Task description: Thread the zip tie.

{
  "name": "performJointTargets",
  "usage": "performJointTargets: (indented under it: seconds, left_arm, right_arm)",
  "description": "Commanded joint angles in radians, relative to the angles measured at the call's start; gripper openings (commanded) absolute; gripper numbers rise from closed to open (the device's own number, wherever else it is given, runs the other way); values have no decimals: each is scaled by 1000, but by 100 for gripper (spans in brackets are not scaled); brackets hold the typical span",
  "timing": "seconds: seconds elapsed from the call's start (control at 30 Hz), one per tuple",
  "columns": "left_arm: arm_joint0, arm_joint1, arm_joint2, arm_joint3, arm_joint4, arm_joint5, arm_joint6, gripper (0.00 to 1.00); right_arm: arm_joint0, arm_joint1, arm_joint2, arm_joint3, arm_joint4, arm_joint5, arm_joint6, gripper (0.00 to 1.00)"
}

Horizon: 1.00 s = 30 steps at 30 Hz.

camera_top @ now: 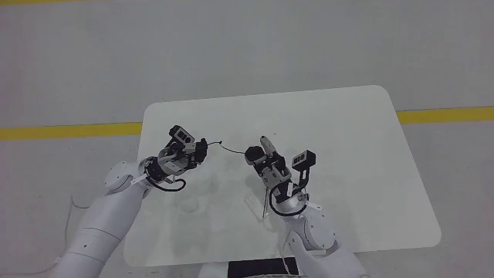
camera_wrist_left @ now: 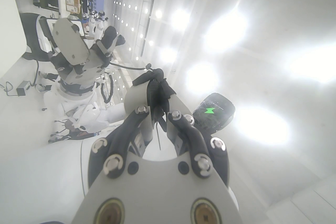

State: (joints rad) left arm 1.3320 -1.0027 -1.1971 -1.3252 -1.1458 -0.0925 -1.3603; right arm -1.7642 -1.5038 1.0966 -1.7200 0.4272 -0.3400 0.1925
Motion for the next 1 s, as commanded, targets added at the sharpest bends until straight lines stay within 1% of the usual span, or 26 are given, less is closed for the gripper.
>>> performJointTargets:
  seconds: [0.0,0.1,0.27,0.97]
  left_arm:
    - [0,0,0,0,0,0,0,0]
    - [0,0,0,0,0,0,0,0]
    - [0,0,0,0,0,0,0,0]
    - [0,0,0,0,0,0,0,0]
  right_arm:
    - [-5,2,17,-12,2,0,-1,100]
    - [-27,6,51,-57,6,0,-5,100]
    - [-75,16,125,-144,41,0,46,100]
    - [-75,16,125,-144,41,0,46,100]
